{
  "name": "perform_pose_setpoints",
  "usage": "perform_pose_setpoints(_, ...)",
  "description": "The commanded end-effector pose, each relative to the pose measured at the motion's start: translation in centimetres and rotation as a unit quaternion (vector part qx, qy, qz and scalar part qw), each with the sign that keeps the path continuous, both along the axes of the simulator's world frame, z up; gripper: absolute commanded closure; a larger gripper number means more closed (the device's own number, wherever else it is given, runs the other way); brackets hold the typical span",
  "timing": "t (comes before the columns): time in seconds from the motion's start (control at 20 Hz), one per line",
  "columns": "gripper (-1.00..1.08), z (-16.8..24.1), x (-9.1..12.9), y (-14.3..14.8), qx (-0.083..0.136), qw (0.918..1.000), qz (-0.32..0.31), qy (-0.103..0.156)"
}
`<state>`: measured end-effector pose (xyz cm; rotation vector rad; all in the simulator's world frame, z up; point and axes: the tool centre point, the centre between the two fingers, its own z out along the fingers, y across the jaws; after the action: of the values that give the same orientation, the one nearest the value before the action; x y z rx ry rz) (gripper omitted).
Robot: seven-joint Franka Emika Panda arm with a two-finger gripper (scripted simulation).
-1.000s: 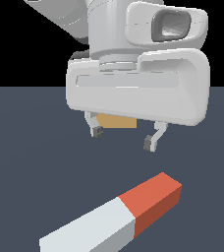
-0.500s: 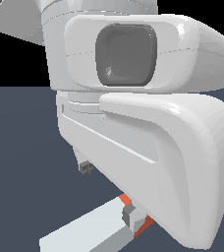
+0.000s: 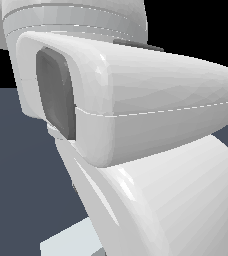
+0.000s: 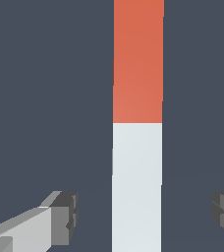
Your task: Insert the peg into the horizontal hole in a box.
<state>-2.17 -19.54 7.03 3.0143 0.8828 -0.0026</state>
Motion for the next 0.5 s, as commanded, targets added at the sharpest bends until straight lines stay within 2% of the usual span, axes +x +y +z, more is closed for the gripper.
perform_pose_setpoints(0.0,-0.92,-0.1,0.0,0.1,0.000,1.0000,0.000,0.000)
perform_pose_setpoints(0.45,-0.92,-4.0,-0.2,0.0,0.000,1.0000,-0.005,0.000)
